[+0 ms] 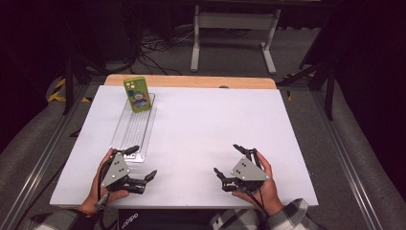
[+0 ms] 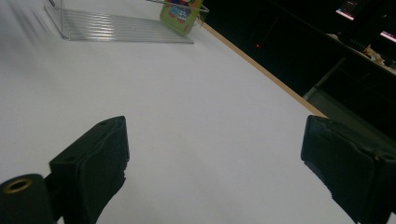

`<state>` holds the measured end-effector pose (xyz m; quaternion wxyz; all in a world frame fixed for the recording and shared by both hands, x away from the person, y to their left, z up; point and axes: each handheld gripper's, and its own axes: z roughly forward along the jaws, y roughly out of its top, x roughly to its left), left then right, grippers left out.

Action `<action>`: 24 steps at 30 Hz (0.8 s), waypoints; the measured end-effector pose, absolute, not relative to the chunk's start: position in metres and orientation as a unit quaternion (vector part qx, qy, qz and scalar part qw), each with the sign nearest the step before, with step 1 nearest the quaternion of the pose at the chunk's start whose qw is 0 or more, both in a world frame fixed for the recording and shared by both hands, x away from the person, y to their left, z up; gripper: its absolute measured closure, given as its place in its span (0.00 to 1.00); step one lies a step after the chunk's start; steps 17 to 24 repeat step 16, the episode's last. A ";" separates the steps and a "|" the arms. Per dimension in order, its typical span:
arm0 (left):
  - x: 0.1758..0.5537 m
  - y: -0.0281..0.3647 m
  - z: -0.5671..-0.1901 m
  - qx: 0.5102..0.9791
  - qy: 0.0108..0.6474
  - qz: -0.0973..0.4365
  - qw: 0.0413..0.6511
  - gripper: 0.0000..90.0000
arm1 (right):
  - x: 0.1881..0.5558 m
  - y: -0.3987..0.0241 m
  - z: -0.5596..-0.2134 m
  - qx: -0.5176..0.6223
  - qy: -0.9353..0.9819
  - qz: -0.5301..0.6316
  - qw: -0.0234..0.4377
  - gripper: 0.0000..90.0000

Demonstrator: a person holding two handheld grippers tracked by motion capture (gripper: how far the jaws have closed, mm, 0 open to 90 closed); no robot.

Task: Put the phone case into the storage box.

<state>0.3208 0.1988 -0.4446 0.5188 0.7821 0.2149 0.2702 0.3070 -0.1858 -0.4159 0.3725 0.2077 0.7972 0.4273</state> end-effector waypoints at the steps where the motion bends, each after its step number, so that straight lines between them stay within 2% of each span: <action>1: 0.321 0.198 -0.445 0.781 0.217 0.267 0.521 0.05 | 0.307 -0.186 -0.416 0.208 0.797 0.427 0.372 0.10; 24: 0.322 0.195 -0.447 0.787 0.215 0.263 0.515 0.05 | 0.309 -0.188 -0.417 0.211 0.798 0.429 0.368 0.10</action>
